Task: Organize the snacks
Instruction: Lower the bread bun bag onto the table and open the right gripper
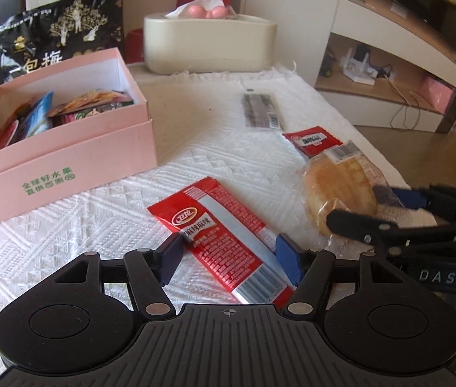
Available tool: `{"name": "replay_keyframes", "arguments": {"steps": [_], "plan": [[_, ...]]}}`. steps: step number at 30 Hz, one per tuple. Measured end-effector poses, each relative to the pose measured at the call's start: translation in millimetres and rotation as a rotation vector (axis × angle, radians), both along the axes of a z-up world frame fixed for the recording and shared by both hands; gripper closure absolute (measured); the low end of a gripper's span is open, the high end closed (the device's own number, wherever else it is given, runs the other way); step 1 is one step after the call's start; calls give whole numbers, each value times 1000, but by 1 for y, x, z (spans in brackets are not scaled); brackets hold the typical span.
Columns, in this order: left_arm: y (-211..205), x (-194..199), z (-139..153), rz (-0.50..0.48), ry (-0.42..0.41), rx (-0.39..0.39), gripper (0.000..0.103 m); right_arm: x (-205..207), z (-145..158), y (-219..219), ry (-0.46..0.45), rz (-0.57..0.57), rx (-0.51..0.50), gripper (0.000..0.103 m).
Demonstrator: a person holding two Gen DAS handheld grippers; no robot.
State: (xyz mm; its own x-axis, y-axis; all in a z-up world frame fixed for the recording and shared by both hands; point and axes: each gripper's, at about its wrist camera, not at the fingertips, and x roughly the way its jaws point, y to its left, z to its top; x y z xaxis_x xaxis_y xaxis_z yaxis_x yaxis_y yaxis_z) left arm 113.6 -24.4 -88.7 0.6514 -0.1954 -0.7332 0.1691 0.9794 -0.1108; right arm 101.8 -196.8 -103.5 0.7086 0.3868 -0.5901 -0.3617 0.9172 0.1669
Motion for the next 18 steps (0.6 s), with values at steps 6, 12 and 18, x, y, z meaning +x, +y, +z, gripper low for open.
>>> {"name": "replay_keyframes", "arguments": {"steps": [6, 12, 18], "plan": [[2, 8, 5, 23, -24, -36, 36, -1, -2, -2, 6, -11, 12, 27], [26, -5, 4, 74, -17, -42, 36, -27, 20, 13, -192, 44, -129, 27], [63, -13, 11, 190, -32, -87, 36, -35, 39, 39, -100, 294, 2, 27]]}}
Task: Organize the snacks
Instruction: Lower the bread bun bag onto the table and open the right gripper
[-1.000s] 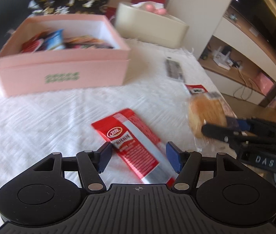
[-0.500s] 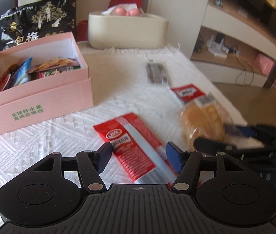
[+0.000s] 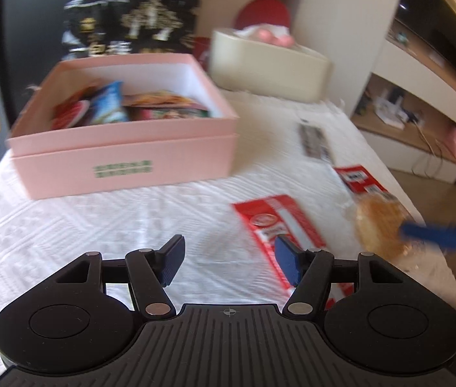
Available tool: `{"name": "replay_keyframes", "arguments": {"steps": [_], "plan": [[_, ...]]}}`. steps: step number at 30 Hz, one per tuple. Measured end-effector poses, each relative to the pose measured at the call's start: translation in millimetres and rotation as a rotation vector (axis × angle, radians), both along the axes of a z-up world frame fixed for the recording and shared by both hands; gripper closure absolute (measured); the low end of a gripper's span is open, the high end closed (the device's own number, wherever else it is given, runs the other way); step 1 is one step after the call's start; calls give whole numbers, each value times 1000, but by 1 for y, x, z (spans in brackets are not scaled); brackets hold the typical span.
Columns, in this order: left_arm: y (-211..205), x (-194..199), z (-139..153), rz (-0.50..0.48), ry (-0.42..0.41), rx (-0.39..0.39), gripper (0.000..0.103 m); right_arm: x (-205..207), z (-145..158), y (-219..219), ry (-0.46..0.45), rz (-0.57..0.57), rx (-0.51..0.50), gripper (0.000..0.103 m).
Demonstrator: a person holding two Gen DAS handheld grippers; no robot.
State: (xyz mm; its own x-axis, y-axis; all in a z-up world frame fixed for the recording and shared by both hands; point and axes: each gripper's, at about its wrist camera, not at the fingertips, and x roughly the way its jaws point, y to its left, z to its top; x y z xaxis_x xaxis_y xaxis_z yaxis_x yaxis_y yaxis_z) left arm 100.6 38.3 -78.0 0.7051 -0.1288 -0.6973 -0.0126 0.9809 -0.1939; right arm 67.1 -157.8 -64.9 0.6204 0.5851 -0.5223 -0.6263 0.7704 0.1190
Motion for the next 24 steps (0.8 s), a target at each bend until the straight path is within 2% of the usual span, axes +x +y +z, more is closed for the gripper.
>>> {"name": "replay_keyframes", "arguments": {"steps": [2, 3, 6, 9, 10, 14, 16, 20, 24], "plan": [[8, -4, 3, 21, -3, 7, 36, 2, -7, 18, 58, 45, -23, 27], [12, -6, 4, 30, -6, 9, 36, 2, -10, 27, 59, 44, -50, 27], [25, -12, 6, 64, -10, 0, 36, 6, -19, 47, 52, -18, -125, 27], [33, -14, 4, 83, -8, -19, 36, 19, -31, 54, 178, -67, -136, 24], [34, -14, 4, 83, -7, -23, 36, 17, -31, 56, 176, -75, -123, 23], [29, -13, 1, 61, -3, -25, 36, 4, -23, 55, 219, 96, -43, 24], [24, -13, 1, 46, -5, -24, 36, -6, -14, 50, 144, 88, -41, 25], [6, -10, 2, -37, -17, -3, 36, -18, 0, 34, -74, -27, -113, 24], [-30, -8, 4, -180, -37, 42, 36, -14, -2, 15, -152, -140, -170, 24]]}}
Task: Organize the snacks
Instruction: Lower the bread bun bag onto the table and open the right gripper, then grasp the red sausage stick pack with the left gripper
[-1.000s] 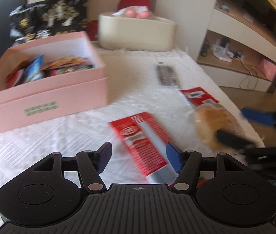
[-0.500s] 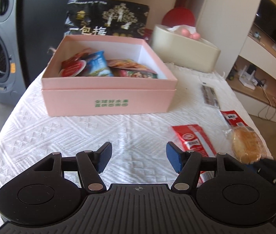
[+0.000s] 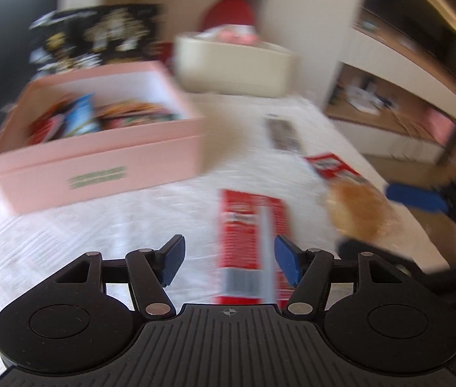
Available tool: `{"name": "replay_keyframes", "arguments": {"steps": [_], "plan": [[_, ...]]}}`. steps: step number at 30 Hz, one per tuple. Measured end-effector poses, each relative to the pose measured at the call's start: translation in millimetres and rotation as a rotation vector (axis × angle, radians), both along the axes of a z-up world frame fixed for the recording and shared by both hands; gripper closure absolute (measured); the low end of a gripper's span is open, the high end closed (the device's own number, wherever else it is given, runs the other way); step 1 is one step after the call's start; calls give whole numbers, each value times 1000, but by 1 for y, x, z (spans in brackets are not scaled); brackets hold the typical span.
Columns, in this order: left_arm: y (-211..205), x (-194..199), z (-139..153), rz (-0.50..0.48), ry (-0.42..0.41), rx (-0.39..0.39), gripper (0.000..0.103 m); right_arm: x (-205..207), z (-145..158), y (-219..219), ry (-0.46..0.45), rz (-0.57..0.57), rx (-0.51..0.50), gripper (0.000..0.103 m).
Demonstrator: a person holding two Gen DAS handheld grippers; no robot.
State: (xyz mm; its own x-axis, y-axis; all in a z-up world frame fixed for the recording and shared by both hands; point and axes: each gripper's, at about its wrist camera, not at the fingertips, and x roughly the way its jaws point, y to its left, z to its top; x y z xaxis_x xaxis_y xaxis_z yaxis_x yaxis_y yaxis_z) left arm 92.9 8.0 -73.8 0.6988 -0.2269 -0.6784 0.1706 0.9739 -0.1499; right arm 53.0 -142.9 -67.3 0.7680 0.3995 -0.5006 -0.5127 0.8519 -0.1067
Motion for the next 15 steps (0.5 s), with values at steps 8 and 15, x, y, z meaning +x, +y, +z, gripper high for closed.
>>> {"name": "replay_keyframes", "arguments": {"steps": [8, 15], "plan": [[-33, 23, -19, -25, 69, 105, 36, 28, -26, -36, 143, -162, 36, 23], [-35, 24, -21, -53, 70, 149, 35, 37, -42, -42, 263, -172, 76, 15]]}}
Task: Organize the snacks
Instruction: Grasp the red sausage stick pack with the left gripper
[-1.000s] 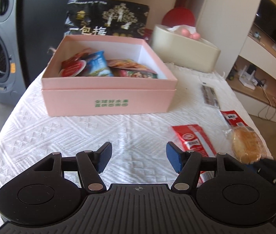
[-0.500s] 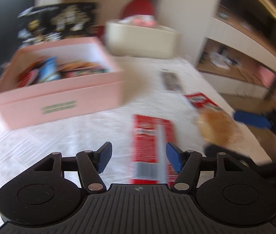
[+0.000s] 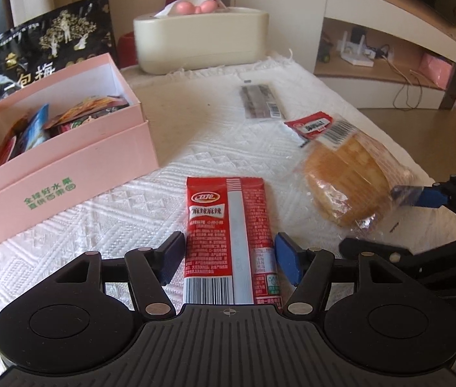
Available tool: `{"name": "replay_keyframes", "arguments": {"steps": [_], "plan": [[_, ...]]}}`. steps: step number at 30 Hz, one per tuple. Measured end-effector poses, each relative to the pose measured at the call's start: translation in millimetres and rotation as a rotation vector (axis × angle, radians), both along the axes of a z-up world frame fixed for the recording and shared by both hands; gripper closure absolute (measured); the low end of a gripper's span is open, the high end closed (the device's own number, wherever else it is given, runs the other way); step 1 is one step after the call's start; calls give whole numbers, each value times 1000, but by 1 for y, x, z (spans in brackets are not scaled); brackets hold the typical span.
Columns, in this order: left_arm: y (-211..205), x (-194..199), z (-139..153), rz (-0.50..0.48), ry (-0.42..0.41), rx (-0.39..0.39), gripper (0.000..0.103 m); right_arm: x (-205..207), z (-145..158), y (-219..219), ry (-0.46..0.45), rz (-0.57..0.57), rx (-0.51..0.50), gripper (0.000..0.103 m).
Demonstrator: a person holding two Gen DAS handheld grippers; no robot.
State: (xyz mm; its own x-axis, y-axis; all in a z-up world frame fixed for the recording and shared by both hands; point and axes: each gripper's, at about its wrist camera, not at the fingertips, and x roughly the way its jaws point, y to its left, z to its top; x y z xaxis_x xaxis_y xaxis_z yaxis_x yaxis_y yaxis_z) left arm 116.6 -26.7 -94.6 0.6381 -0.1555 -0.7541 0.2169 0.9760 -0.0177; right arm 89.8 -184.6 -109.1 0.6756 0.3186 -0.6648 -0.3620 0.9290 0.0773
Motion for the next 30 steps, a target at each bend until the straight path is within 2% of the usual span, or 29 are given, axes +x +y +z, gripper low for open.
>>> {"name": "replay_keyframes", "arguments": {"steps": [5, 9, 12, 14, 23, 24, 25, 27, 30], "plan": [[-2, 2, 1, 13, 12, 4, 35, -6, -2, 7, 5, 72, -55, 7], [-2, 0, 1, 15, 5, 9, 35, -6, -2, 7, 20, 102, -58, 0], [2, -3, 2, 21, 0, -5, 41, -6, -3, 8, 22, 109, -62, 0], [10, -7, 4, 44, 1, -30, 50, -7, -3, 8, 17, 107, -56, 0], [28, -32, 4, 101, 2, -60, 49, -8, -3, 5, 11, 125, -58, 0], [27, -32, 4, 105, -1, -60, 49, -7, -1, 5, 15, 130, -61, 1], [26, -33, 4, 106, -3, -56, 48, -7, 0, 5, 13, 127, -64, 6], [23, -34, 3, 102, -11, -43, 46, -10, 8, 4, -32, 109, -67, 11], [21, -35, 2, 99, -24, -38, 44, -14, 25, 3, -149, 79, -60, 11]]}}
